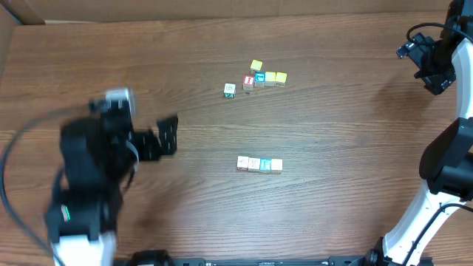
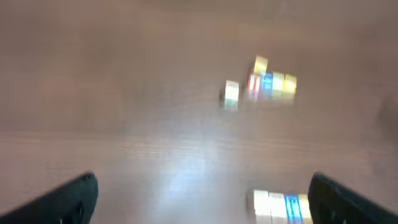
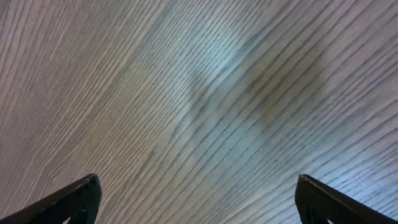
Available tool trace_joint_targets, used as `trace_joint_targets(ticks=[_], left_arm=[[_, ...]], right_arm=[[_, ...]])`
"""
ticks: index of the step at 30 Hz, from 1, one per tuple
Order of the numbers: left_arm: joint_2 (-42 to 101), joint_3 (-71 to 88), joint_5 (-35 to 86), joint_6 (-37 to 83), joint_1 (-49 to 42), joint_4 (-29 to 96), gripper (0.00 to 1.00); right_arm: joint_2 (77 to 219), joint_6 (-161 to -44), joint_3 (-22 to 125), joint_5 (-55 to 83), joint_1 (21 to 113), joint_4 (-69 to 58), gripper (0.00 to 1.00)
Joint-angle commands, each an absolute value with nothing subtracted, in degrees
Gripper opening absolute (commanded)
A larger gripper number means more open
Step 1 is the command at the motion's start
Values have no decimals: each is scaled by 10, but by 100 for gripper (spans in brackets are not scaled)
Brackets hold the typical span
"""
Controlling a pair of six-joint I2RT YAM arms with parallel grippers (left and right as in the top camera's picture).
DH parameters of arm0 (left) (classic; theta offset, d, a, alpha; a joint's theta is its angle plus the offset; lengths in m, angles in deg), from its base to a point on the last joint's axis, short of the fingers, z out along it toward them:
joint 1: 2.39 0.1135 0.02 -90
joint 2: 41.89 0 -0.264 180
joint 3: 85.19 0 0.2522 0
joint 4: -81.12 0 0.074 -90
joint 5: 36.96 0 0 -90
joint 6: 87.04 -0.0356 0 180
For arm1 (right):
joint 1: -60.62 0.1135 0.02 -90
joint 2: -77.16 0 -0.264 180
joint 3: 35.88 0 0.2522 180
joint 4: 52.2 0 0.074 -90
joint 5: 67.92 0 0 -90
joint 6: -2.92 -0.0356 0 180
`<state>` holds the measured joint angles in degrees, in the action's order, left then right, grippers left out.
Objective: Flip 5 blocks
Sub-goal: 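Move the left gripper to the back cluster and grasp the red M block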
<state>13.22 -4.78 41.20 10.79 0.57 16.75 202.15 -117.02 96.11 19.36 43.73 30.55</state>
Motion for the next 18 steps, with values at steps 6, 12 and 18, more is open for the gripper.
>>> trace_joint_targets(ticks=[6, 12, 18], left_arm=[[438, 178, 262, 111, 2, 97, 100], [545, 180, 209, 148, -24, 124, 68], [620, 189, 362, 187, -112, 147, 67]], right_arm=[[2006, -1166, 968, 194, 436, 306, 100], [2006, -1166, 968, 194, 436, 306, 100], [2006, -1166, 968, 194, 436, 306, 100]])
